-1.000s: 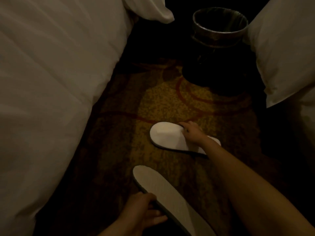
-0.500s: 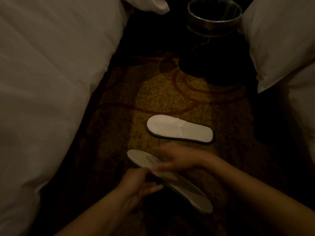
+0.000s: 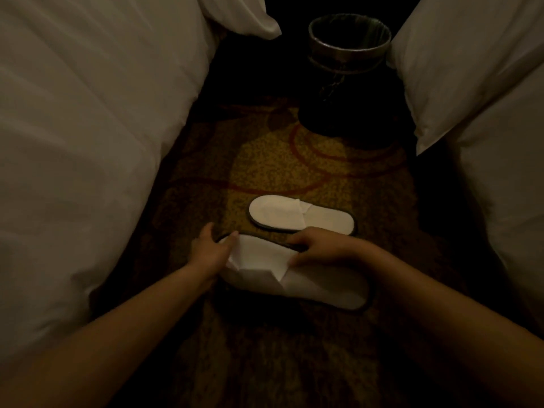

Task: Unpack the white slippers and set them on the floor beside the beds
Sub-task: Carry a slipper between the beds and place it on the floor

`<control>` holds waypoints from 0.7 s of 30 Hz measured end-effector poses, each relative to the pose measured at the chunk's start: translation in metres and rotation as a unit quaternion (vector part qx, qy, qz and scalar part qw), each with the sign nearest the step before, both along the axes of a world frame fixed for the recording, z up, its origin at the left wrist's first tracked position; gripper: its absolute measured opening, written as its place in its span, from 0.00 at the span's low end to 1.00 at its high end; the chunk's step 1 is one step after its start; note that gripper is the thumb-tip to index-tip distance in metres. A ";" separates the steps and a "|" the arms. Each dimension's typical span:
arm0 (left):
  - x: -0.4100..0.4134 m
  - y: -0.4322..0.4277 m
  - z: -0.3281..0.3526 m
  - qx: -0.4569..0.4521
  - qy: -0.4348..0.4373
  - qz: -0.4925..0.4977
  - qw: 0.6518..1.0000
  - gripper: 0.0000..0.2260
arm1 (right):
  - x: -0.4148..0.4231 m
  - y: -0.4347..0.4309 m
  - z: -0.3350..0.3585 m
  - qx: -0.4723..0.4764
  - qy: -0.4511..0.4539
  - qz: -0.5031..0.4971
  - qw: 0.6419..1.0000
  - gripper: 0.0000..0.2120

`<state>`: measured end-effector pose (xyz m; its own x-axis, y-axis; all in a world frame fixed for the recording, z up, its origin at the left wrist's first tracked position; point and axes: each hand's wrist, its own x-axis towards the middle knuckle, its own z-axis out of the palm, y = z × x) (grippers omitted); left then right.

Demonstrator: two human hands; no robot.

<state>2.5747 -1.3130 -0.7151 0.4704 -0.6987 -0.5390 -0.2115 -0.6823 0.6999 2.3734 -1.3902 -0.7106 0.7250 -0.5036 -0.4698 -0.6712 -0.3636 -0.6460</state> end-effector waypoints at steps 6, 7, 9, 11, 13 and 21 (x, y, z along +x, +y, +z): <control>-0.006 0.007 -0.039 0.021 -0.017 -0.090 0.996 0.16 | -0.017 -0.003 -0.040 -0.041 0.058 -0.041 0.997 0.23; -0.010 0.009 -0.049 0.032 -0.028 -0.092 0.995 0.16 | -0.021 0.001 -0.048 -0.064 0.063 -0.049 0.995 0.27; -0.016 0.016 -0.066 0.050 -0.033 -0.086 0.994 0.16 | -0.028 0.012 -0.063 -0.113 0.098 -0.028 0.988 0.37; -0.017 0.019 -0.079 0.057 -0.035 -0.078 0.995 0.17 | -0.035 0.024 -0.079 -0.163 0.162 0.023 0.973 0.46; -0.015 0.020 -0.084 0.057 -0.035 -0.071 0.995 0.18 | -0.042 0.037 -0.092 -0.195 0.201 0.056 0.958 0.51; -0.006 0.035 -0.090 0.035 -0.120 -0.210 0.970 0.25 | -0.057 0.057 -0.108 -0.240 0.187 0.031 0.952 0.48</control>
<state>2.5688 -1.2780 -0.8053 0.2705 -0.8212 -0.5024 -0.6317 -0.5452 0.5511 2.3168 -1.3333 -0.8182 0.5883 -0.6867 -0.4269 -0.7888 -0.6037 -0.1159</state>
